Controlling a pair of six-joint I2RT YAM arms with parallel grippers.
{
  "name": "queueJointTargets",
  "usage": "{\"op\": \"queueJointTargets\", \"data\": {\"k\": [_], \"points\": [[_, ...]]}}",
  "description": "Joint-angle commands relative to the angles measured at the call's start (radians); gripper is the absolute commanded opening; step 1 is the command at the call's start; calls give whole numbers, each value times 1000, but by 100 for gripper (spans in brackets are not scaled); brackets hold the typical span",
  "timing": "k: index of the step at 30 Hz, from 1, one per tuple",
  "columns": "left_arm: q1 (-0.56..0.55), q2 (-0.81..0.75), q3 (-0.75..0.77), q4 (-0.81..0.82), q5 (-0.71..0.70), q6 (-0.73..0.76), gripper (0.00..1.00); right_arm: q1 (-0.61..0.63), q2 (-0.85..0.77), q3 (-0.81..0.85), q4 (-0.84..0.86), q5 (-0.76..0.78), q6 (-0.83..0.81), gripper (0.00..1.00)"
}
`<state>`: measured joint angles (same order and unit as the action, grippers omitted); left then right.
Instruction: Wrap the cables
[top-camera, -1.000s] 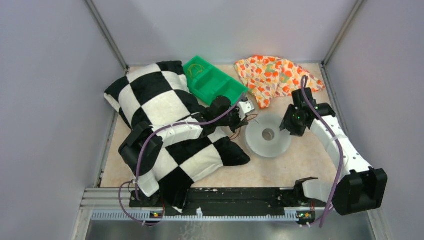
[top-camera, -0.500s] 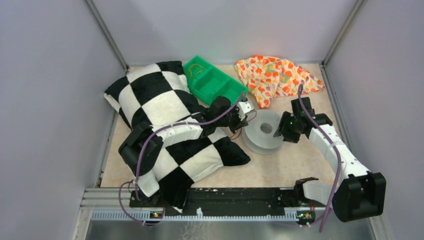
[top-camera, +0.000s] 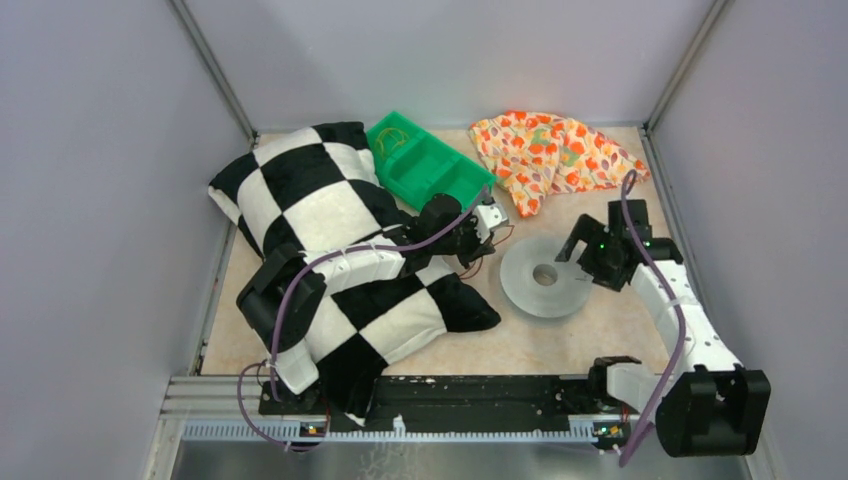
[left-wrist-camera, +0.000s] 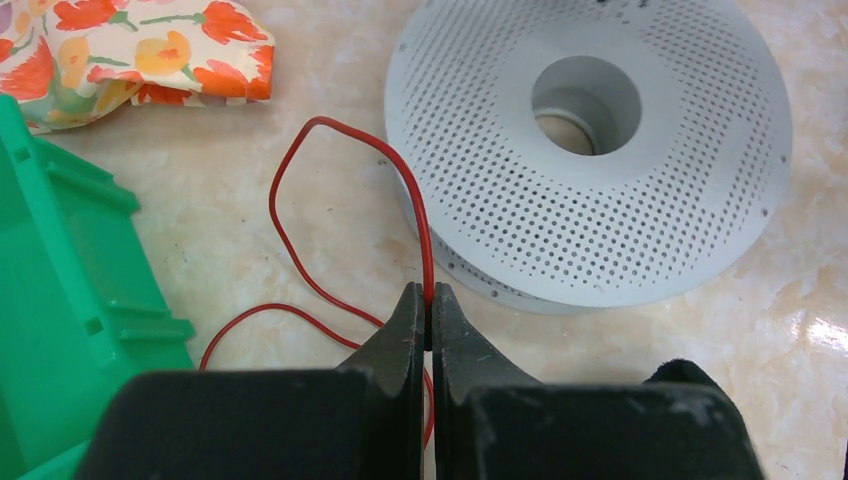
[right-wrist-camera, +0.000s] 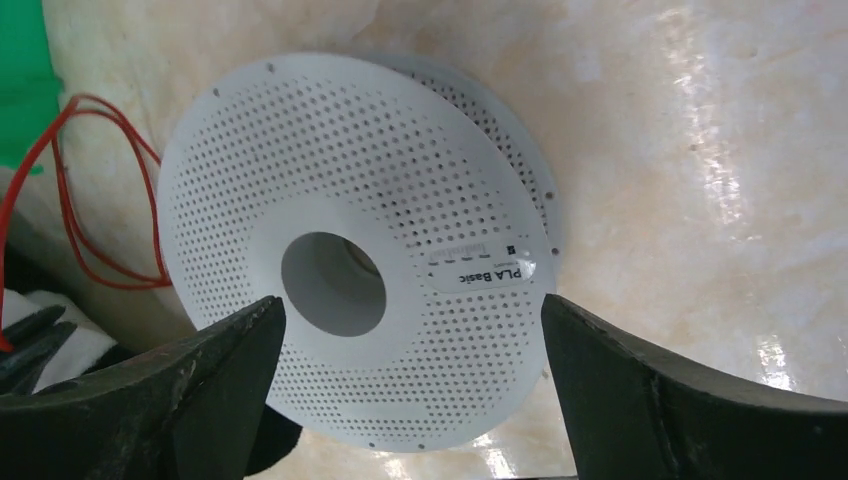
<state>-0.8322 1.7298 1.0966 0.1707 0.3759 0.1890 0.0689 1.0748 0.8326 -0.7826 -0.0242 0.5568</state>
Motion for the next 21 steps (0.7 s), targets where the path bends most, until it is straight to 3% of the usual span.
{"op": "queueJointTargets", "data": {"k": [1,4,8,12,16,18,20,21], "points": [[2,-61,-3,17,1,12,0,-174,-30,-58,71,-137,-25,99],[2,-72,-7,17,-3,13,0,-286,-35,-144,109,-266,-35,99],[1,-74,-7,14,-2,14,0,-317,-46,-214,164,-388,-35,97],[2,-68,-3,14,3,11,0,-319,-55,-277,251,-496,11,83],[2,-66,3,7,2,10,0,-319,-90,-266,270,-503,33,53],[2,-67,7,3,-1,14,0,-319,-90,-232,235,-461,27,32],[2,-66,16,-2,-2,20,0,-319,-92,-201,210,-438,24,3],[2,-66,20,-5,-5,21,0,-319,-97,-184,201,-435,22,0]]}}
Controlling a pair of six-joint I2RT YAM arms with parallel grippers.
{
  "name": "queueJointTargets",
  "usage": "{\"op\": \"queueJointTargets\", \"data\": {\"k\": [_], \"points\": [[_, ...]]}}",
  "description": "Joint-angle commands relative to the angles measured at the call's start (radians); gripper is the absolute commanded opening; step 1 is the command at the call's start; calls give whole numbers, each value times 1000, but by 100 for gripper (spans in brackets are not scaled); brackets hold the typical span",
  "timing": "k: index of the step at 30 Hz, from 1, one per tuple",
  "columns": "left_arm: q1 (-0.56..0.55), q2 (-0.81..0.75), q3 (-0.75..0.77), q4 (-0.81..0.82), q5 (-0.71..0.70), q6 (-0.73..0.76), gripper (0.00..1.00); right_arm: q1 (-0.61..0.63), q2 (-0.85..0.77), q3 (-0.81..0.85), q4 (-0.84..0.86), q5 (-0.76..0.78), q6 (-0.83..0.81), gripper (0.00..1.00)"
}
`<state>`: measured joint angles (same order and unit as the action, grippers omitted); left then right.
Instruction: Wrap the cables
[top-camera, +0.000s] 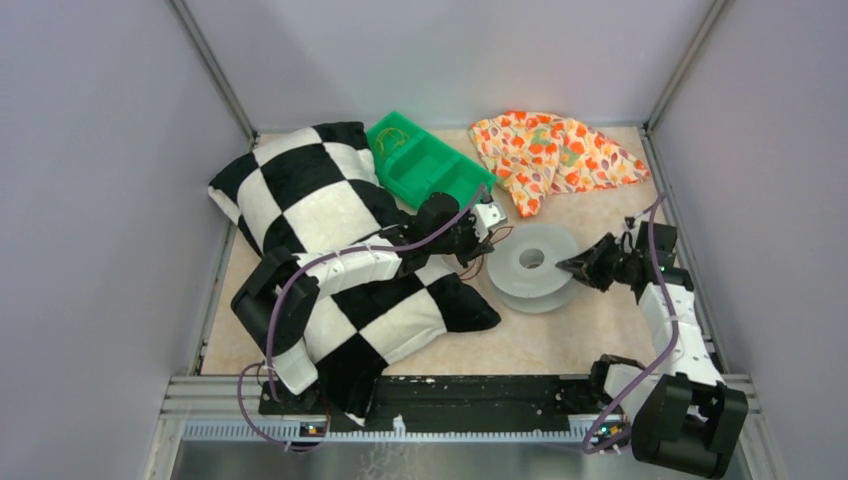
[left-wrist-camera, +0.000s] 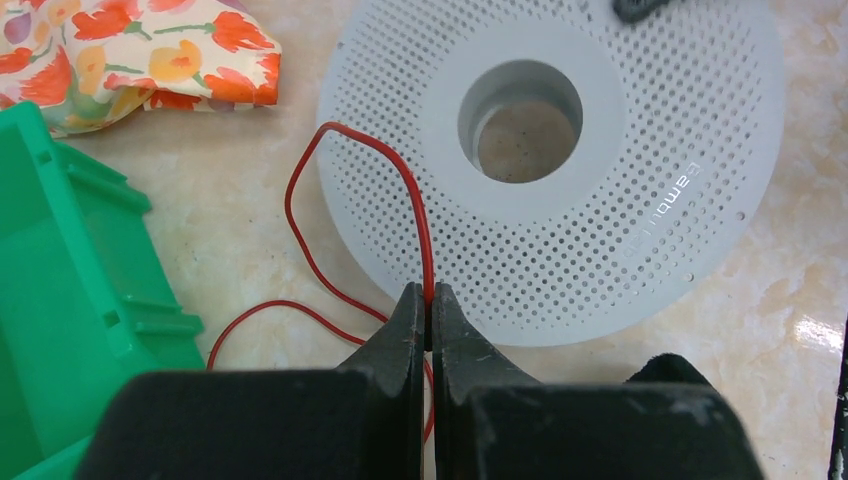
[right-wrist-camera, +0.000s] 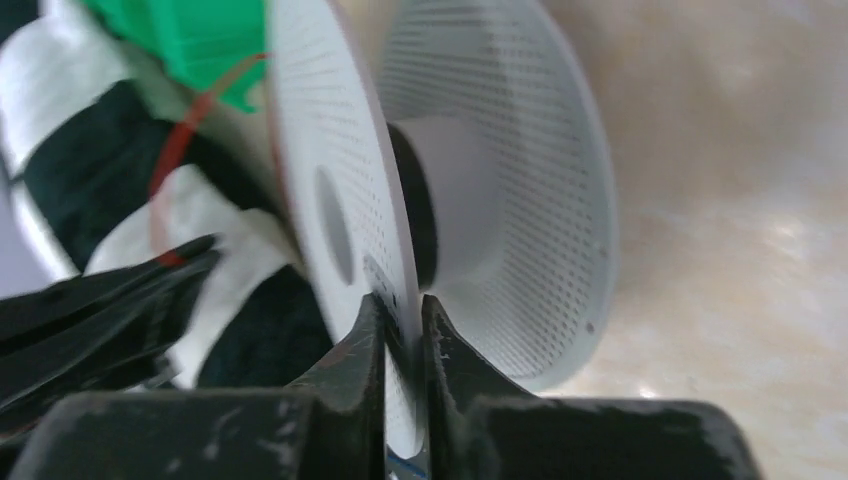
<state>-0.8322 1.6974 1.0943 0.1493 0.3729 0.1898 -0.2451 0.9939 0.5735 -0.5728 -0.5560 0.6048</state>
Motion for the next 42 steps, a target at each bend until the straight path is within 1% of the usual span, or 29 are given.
{"op": "queueJointTargets", "data": {"k": [1,5,8,10,12,14,15,18,20,23,25,29,31,32,34,36,39,42], "points": [[2,-32,29,8,-8,22,0,-5,-22,96,-20,106,-29,0],[2,-35,48,-20,-15,35,0,-4,-51,221,-75,156,-44,0],[2,-50,44,-14,-22,38,0,7,-50,357,-159,252,-74,0],[2,-62,44,-8,-24,39,0,53,-35,458,-237,365,-81,0],[2,-74,44,2,-17,37,0,139,-13,531,-302,513,-50,0],[2,-90,39,17,22,30,0,247,14,573,-353,652,35,0],[1,-102,33,27,77,39,0,296,23,580,-363,701,80,0],[-6,-134,-9,77,236,72,0,401,46,574,-348,778,200,0],[-13,-149,-39,87,273,120,0,439,77,590,-345,821,270,0],[-16,-161,-41,37,300,180,0,498,169,689,-447,955,406,0],[-17,-160,-18,-60,347,250,0,519,259,781,-545,999,467,0],[-18,-154,44,-276,396,396,0,527,429,968,-740,1015,538,0],[-18,-160,72,-325,428,411,0,527,473,1016,-730,978,514,0],[-18,-167,79,-316,445,394,0,527,477,1030,-709,954,506,0],[-21,-185,69,-245,484,347,0,527,470,1045,-656,909,498,0],[-30,-193,60,-174,489,308,0,527,458,1047,-606,842,508,0],[-38,-164,76,-99,395,249,0,541,439,1016,-568,778,585,0],[-57,-99,144,-126,242,236,0,572,411,956,-525,755,678,0]]}}
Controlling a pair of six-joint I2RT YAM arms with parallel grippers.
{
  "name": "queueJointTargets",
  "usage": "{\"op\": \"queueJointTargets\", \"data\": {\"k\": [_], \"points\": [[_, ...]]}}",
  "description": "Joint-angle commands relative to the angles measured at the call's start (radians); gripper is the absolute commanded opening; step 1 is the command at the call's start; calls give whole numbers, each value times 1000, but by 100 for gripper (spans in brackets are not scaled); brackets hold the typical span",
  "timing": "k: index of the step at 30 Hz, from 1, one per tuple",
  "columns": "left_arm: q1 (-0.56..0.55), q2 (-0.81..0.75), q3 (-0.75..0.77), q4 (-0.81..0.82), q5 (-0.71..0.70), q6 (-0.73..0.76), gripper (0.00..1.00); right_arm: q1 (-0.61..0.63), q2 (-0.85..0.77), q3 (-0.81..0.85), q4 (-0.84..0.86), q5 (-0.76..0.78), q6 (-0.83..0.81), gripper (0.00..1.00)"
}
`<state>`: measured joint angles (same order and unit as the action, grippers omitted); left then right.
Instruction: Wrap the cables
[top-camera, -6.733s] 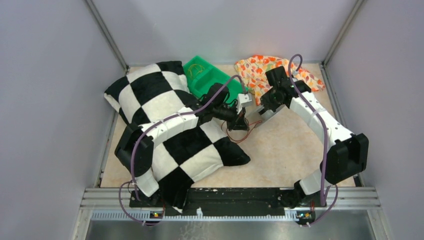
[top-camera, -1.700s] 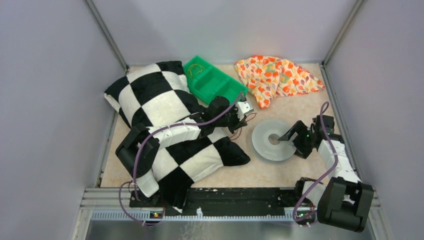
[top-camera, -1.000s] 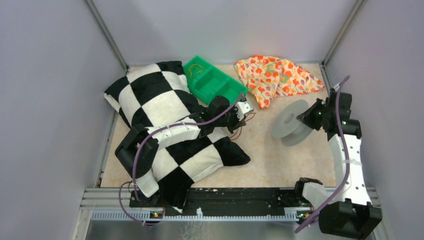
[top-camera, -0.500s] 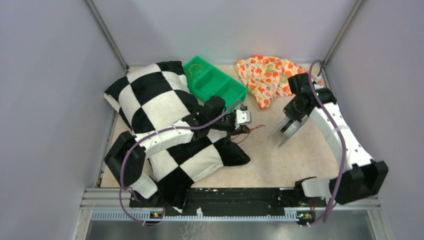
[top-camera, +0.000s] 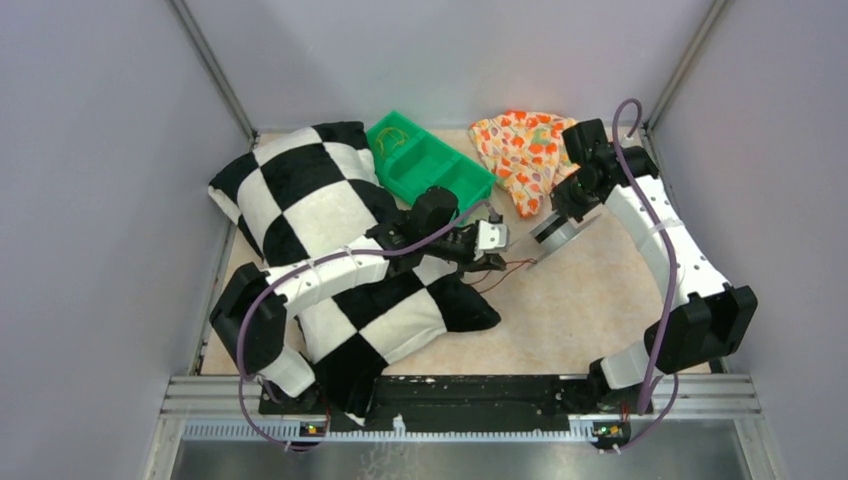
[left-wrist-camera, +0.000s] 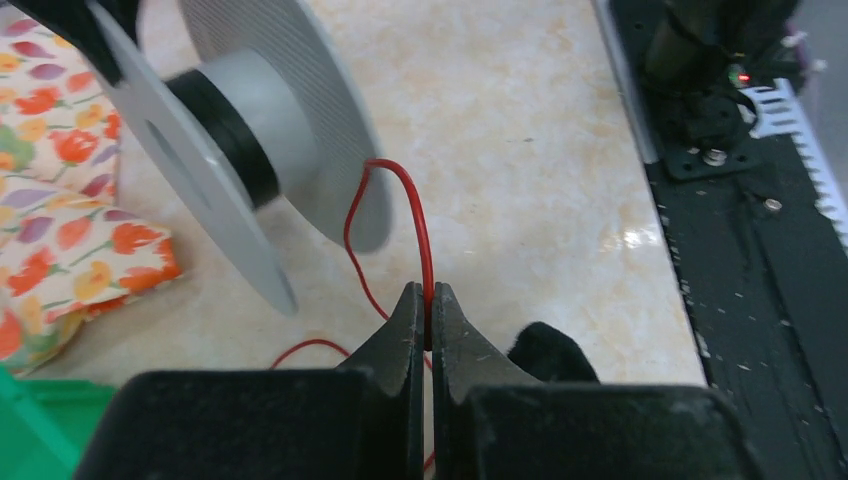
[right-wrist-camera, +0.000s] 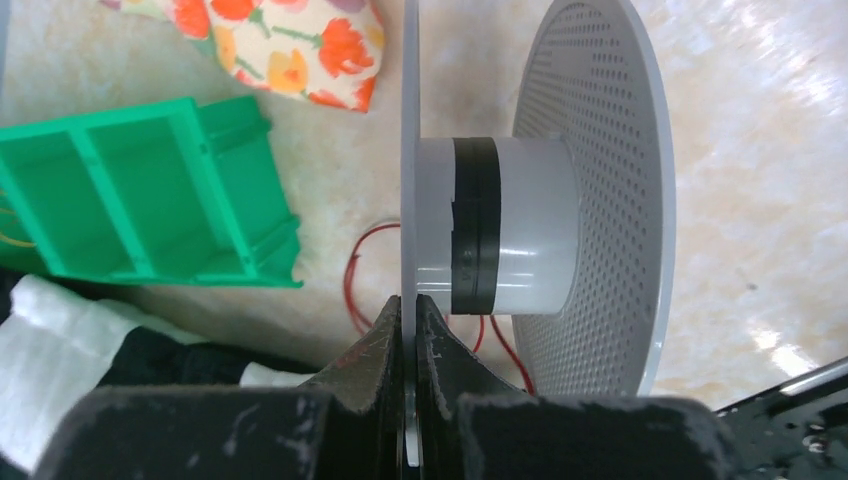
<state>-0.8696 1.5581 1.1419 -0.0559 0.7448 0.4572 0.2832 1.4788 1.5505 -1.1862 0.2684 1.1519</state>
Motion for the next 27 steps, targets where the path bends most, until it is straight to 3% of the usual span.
{"op": "queueJointTargets", "data": {"k": [1,4,7,10,27], "points": [[-25,59,114,78,-185,-40,0,50,-79,-34,95,-80,163,0],[-36,81,114,149,-320,-83,0,58,-89,-64,98,-96,218,0],[-47,65,19,289,-429,-84,0,57,-107,-105,111,-120,268,0],[-49,41,-49,358,-451,-74,0,58,-127,-147,143,-148,298,0],[-48,3,-131,311,-627,-52,0,54,-167,-306,210,-201,309,0]]}}
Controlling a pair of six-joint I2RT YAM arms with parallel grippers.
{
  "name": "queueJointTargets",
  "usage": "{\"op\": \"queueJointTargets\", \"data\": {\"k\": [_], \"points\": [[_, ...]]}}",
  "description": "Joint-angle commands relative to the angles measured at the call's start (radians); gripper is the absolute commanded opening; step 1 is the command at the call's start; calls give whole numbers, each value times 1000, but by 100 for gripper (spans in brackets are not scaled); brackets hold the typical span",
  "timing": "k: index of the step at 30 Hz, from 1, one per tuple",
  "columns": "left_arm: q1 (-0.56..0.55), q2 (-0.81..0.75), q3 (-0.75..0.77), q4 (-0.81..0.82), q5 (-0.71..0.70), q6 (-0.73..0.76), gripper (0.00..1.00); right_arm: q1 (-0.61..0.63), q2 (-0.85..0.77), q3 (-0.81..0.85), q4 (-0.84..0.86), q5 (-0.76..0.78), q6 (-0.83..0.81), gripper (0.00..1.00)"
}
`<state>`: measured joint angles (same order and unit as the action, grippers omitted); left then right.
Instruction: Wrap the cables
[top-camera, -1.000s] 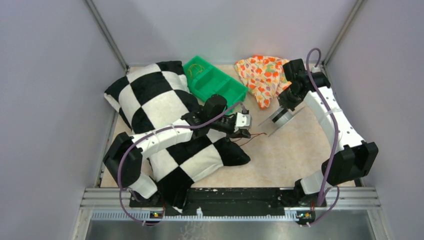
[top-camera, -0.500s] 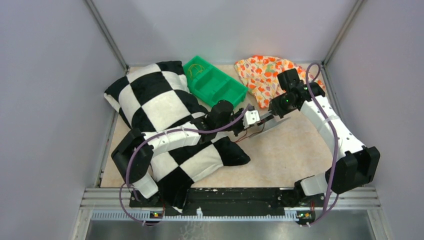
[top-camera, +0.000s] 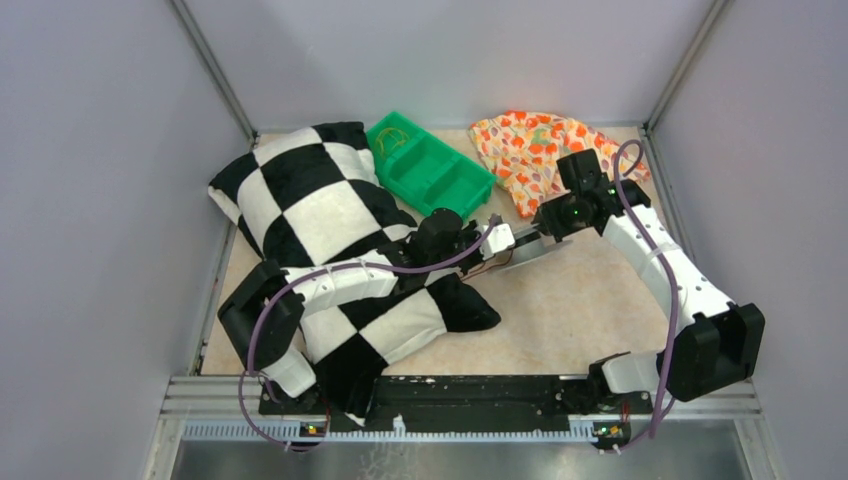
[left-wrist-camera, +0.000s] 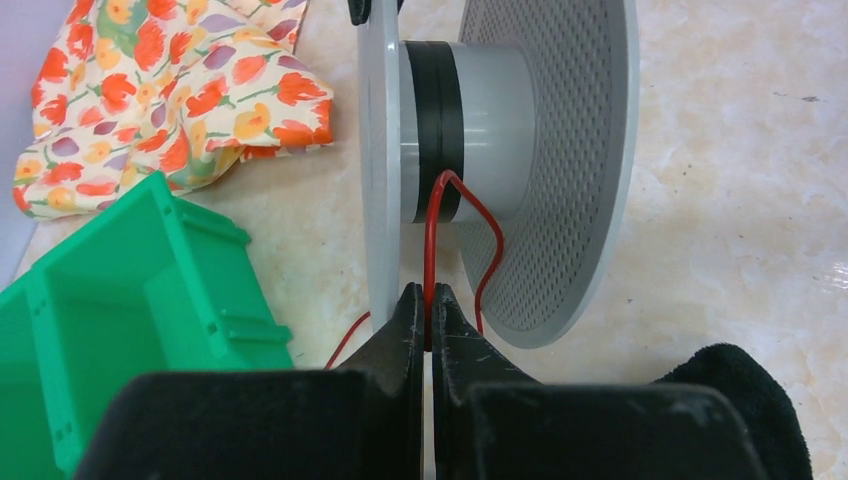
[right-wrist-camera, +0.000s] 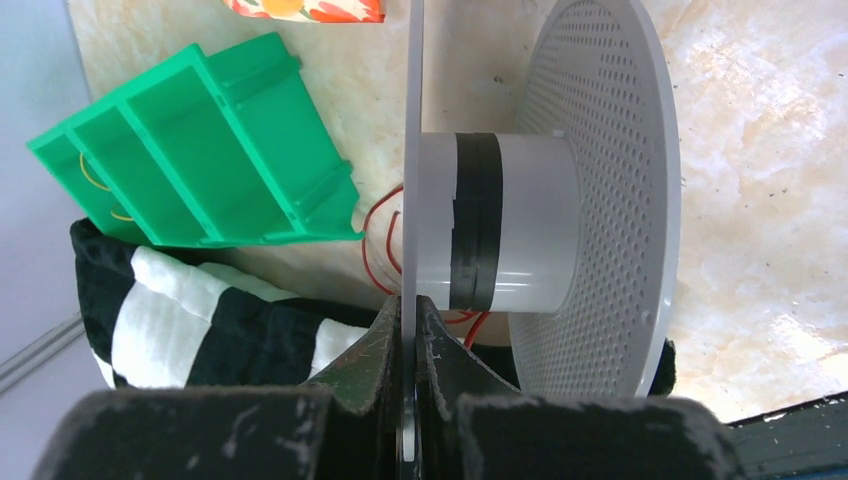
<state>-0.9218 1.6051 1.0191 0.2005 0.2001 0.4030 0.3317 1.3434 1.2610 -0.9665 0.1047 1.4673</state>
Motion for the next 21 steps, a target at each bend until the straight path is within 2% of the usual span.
{"op": "queueJointTargets", "data": {"k": [1,8,15,21], "points": [[4,-46,-13,67,-78,-1,0,6,-33,-16,-7,-35,-5,0],[-13,-94,-35,88,-53,-53,0,4,-18,0,-15,-54,-2,0],[-58,-145,-117,154,-191,-3,0,3,-21,-10,14,-93,-6,0],[-58,-126,-112,146,-313,-6,0,2,-27,-13,21,-88,-6,0]]}}
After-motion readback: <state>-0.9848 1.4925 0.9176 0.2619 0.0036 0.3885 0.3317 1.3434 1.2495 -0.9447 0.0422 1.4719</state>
